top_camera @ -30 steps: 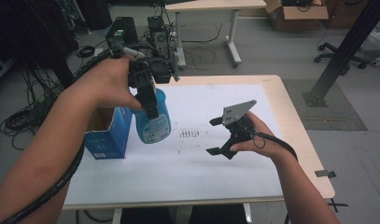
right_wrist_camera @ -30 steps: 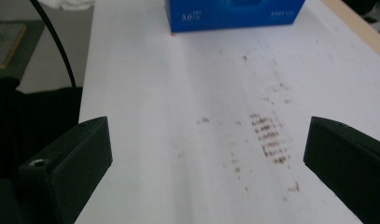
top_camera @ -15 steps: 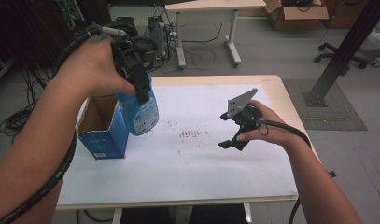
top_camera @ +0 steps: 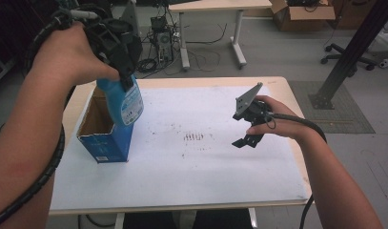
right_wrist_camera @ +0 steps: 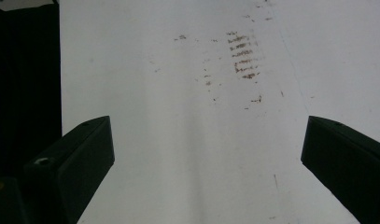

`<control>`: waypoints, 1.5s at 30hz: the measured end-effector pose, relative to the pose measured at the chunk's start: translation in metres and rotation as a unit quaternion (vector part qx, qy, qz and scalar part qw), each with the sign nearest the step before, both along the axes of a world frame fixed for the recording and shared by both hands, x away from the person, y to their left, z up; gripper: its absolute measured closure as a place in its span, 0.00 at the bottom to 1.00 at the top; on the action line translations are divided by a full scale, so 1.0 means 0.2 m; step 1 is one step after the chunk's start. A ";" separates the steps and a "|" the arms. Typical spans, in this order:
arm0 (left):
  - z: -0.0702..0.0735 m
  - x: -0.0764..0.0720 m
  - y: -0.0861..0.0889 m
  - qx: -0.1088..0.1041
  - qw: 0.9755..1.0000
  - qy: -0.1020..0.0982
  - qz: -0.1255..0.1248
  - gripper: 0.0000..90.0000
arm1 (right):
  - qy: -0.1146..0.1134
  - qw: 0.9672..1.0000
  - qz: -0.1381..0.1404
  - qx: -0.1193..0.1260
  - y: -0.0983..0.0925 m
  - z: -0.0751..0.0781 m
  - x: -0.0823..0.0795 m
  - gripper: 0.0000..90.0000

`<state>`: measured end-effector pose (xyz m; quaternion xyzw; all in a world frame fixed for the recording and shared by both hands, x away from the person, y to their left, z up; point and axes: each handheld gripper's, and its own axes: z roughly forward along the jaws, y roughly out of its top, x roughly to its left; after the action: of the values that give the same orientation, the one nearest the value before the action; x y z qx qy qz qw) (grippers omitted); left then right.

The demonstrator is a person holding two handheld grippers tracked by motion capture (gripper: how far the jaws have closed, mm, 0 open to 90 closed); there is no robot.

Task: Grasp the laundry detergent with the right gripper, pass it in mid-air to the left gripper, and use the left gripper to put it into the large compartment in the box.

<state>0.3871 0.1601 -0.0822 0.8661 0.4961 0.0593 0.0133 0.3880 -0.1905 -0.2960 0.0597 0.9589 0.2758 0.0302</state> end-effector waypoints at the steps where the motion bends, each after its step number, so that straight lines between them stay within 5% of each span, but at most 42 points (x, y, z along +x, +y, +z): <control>1: 0.01 0.01 0.01 -0.002 1.000 0.001 0.009 0.41 | 0.002 1.000 -0.002 -0.002 0.00 0.00 0.00 0.03; 8: 0.04 0.07 0.11 -0.014 0.998 0.001 0.054 0.41 | 0.010 1.000 -0.008 -0.002 -0.03 -0.01 0.02 0.03; 14: 0.05 0.12 0.18 -0.004 0.996 -0.008 0.094 0.41 | 0.006 1.000 -0.009 -0.001 -0.02 -0.02 0.01 0.03; 24: 0.04 0.16 0.28 -0.010 0.988 -0.015 0.151 0.42 | 0.009 1.000 -0.001 -0.007 0.00 -0.06 -0.01 0.03; 37: -0.08 0.20 0.41 -0.009 0.981 -0.009 0.192 0.42 | 0.014 1.000 0.002 -0.013 0.01 -0.08 -0.01 0.03; 45: -0.20 0.22 0.46 -0.015 0.980 -0.001 0.199 0.42 | 0.016 1.000 0.000 -0.011 0.02 -0.10 -0.01 0.03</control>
<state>0.4308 0.2511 -0.1227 0.7497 0.6594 0.0538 0.0149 0.3852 -0.1861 -0.3150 0.0638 0.9621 0.2645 0.0159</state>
